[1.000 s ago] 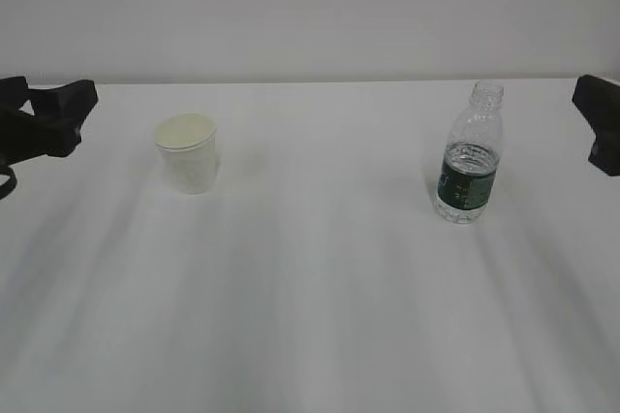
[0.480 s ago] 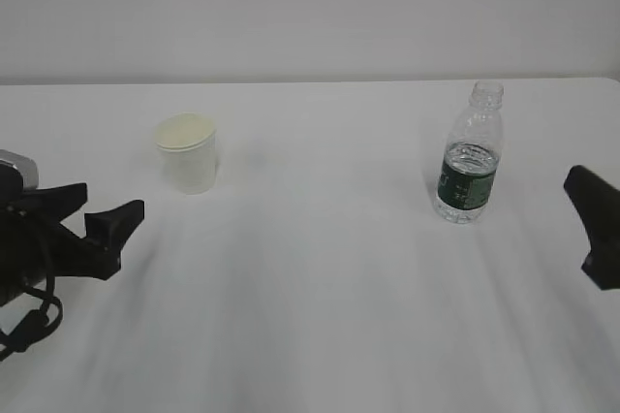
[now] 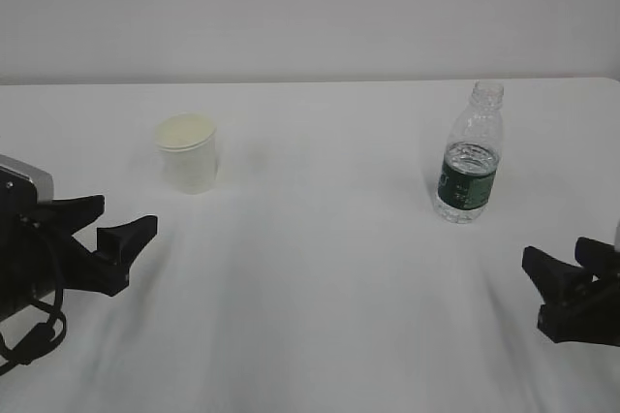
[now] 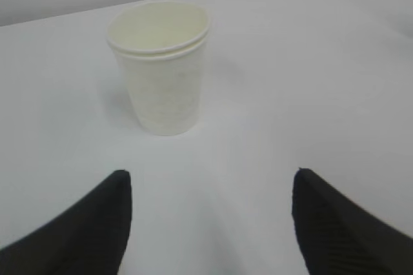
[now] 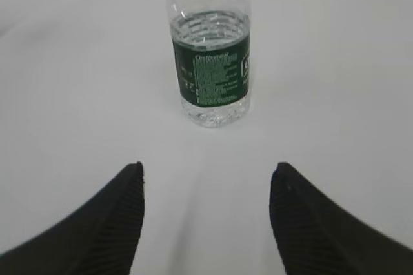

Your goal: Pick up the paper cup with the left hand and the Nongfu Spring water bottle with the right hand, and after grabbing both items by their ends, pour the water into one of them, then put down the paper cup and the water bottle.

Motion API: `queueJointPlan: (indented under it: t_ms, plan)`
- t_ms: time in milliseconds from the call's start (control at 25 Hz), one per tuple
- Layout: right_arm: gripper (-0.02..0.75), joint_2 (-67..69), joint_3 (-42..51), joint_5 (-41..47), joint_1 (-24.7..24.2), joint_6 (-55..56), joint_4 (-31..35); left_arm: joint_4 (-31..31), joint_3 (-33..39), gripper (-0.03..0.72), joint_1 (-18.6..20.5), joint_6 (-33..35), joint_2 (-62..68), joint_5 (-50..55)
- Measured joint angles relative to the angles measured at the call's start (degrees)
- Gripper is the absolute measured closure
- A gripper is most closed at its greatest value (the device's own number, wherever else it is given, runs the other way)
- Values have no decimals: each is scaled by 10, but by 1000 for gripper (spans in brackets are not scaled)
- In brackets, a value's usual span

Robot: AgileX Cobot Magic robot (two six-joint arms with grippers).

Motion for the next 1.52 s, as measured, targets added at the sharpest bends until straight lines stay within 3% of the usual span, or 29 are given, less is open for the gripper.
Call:
queueJointPlan:
  t_ms: [160,360,440,1520]
  plan:
    - [246,45,-27,0,0,1,0,4,0,148,0,-5,0,0]
    - [99,78,-67,-1,0,3,0,12,0,152,0,-6,0,0]
    - [77,88,-84,-2,0,3,0,12,0,153,-1,-6,0,0]
    - [68,249,-259,-4,0,4,-14,11,-27,155,-1,-6,32,-2]
